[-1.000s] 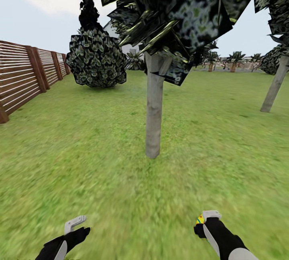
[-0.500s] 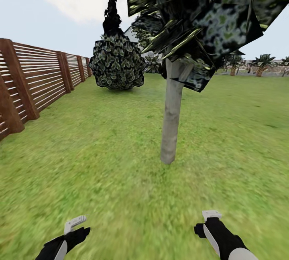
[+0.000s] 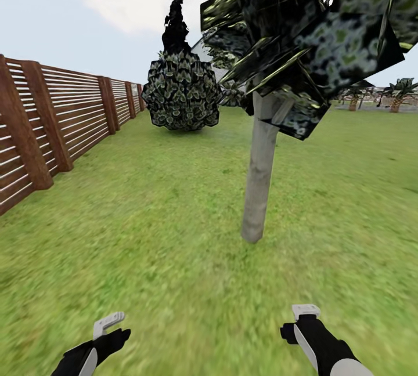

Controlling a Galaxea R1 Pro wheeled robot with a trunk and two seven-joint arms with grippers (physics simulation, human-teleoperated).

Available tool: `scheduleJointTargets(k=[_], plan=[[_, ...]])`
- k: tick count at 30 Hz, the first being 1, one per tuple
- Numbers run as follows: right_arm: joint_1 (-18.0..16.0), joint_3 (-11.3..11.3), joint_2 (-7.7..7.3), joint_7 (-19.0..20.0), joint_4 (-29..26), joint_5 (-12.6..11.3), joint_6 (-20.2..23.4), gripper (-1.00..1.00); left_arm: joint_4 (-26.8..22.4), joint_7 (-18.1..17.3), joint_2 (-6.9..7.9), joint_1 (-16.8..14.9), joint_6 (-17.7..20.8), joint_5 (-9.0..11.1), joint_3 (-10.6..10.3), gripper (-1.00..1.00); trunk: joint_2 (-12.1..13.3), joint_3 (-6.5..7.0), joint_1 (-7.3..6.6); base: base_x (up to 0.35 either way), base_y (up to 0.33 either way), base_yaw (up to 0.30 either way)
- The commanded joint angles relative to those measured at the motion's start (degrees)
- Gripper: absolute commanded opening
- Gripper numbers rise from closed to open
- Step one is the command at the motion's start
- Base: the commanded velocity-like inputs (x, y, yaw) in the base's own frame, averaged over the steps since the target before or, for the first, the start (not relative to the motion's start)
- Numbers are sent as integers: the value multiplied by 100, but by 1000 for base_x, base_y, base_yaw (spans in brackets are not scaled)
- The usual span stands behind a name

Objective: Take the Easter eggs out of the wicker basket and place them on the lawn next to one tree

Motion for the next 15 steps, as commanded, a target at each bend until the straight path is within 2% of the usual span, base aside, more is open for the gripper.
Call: scheduleJointTargets(k=[1, 5, 15], plan=[[-1, -12, 2, -3, -10, 16, 32, 100, -8, -19, -7, -2, 40, 52, 19, 100, 39, 13, -24, 0, 0, 59], [-1, -12, 21, -4, -10, 22, 32, 100, -7, -19, -43, -3, 40, 51, 19, 100, 200, 99, -112, 0, 0, 184], [-1, -12, 37, -5, -7, 25, 32, 100, -7, -19, -55, -2, 40, 44, 12, 100, 601, 325, -331, 0, 0, 255]])
